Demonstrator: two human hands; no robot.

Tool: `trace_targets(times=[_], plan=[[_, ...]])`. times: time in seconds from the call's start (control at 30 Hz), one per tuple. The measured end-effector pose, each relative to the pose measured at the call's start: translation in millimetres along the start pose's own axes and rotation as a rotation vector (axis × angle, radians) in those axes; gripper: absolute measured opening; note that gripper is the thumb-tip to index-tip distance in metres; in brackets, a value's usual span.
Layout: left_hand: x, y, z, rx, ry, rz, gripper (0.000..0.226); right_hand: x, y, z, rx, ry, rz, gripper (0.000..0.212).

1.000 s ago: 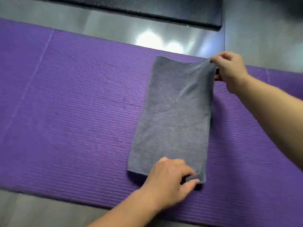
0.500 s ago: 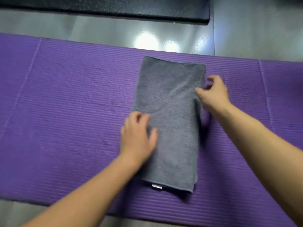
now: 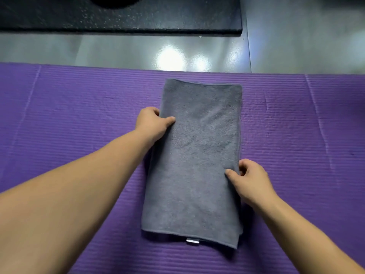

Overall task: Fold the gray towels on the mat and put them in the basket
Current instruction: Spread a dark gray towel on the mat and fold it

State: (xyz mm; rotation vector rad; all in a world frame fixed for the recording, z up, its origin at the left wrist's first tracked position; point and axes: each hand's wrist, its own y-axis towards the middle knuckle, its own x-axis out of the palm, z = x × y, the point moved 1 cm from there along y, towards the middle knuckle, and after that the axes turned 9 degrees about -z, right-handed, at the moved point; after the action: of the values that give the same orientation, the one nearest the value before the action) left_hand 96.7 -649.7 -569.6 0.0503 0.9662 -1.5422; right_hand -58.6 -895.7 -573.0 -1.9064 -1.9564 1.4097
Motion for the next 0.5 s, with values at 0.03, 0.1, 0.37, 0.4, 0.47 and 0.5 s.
trace_targets(times=[0.03,0.1,0.37,0.4,0.47,0.5], plan=[[-3,1,0,-0.018,-0.025,0.014,0.026,-4,4,0,0.001,0.020,0.004,0.018],[-9,-4,-7,-0.057,-0.108,0.087,0.028,-13,14,-3,-0.012,0.066,0.007,0.017],[17,-93,-84,-0.322,-0.796,0.194,0.012,-53,96,-89,-0.320,-0.139,0.101,0.005],[17,-95,-87,-0.302,-0.859,0.222,0.014,-53,105,-97,-0.344,-0.173,0.082,0.008],[7,-89,-86,-0.227,-0.954,0.320,0.047,-57,114,-103,-0.359,-0.283,0.029,0.018],[-2,-82,-85,-0.197,-0.964,0.365,0.069,-61,117,-102,-0.338,-0.376,-0.001,0.026]])
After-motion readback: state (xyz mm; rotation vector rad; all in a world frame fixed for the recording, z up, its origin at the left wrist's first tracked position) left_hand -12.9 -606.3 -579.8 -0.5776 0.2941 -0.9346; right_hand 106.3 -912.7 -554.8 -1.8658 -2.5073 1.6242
